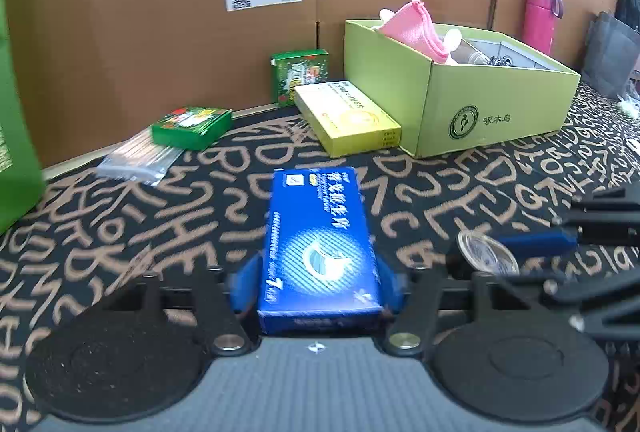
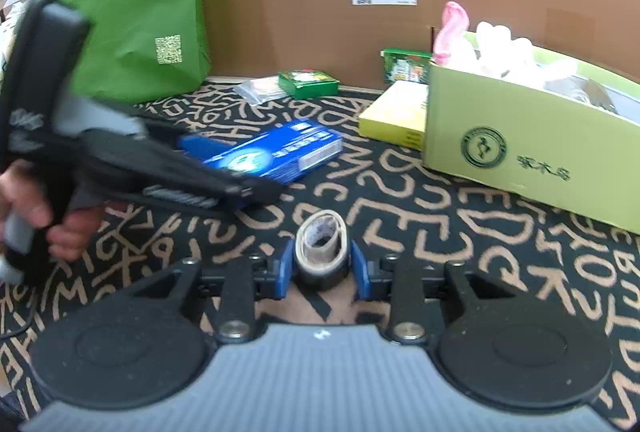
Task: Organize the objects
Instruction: 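Grasp the blue medicine box with the left gripper while the right grasps the tape roll, then carry the blue box and tape roll into the green shoebox and release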
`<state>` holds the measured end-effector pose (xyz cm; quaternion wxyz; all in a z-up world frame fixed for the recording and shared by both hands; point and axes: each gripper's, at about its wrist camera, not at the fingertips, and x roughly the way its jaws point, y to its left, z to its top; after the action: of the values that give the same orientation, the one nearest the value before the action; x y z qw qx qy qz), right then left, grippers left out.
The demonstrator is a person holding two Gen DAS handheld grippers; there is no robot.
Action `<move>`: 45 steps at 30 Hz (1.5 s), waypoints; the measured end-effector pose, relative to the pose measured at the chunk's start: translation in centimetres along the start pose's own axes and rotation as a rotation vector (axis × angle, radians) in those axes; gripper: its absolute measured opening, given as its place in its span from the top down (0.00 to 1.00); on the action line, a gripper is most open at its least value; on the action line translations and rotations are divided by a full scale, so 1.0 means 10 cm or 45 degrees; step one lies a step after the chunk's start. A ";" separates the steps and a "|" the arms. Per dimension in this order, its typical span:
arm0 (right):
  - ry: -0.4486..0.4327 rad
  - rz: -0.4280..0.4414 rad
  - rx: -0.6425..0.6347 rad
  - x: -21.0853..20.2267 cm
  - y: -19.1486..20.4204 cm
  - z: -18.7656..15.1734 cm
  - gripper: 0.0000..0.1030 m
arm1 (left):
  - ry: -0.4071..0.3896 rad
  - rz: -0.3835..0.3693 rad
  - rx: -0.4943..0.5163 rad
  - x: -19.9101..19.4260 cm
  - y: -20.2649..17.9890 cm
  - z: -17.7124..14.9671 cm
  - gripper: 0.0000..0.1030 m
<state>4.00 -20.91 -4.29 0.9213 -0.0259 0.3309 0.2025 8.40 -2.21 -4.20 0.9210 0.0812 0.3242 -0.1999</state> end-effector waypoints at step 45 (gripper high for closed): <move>-0.423 -0.605 0.206 -0.53 -1.94 0.59 0.72 | -0.397 -0.213 0.058 0.57 -1.47 1.63 0.43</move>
<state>11.45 -39.52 1.94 0.9835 0.0042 0.1752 -0.0445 15.48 -21.92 4.56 0.9382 0.0427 0.1784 -0.2935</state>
